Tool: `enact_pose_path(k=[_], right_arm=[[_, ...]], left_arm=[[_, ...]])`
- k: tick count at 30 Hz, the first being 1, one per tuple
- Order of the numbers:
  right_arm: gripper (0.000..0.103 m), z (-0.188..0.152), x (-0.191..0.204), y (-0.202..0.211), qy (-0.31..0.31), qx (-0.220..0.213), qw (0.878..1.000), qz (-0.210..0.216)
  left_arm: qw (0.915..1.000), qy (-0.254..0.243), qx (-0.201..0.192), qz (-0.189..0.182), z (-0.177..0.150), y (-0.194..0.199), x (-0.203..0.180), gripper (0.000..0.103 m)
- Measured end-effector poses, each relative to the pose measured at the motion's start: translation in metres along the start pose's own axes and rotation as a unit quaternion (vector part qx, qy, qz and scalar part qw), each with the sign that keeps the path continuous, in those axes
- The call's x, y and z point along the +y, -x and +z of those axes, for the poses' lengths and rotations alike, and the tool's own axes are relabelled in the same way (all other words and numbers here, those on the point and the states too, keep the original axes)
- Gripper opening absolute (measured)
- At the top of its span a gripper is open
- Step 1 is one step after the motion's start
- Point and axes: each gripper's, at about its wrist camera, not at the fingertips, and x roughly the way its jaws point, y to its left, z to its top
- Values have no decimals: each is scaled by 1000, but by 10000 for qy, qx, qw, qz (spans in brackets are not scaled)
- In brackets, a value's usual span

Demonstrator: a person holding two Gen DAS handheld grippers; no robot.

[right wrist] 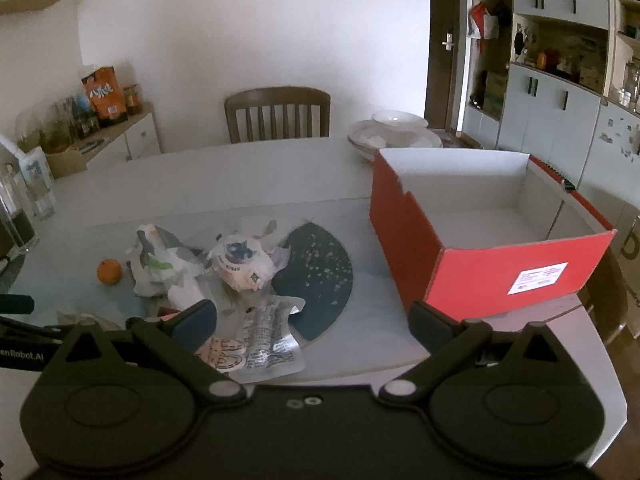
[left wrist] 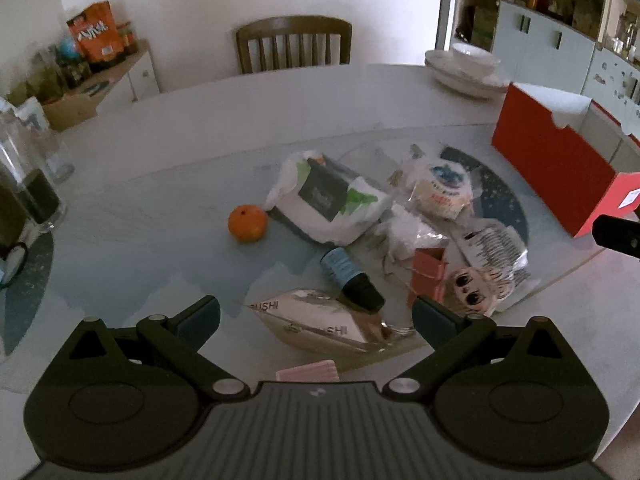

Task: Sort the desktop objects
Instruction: 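Move both tools toward the items in the middle of the table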

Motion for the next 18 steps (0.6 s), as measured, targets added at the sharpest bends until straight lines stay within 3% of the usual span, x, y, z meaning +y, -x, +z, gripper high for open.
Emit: enact_pose_path(k=[18], right_arm=[[97, -17, 44, -43, 476, 525, 9973, 195]], left_arm=[[9979, -372, 310, -430, -3, -38, 9, 102]])
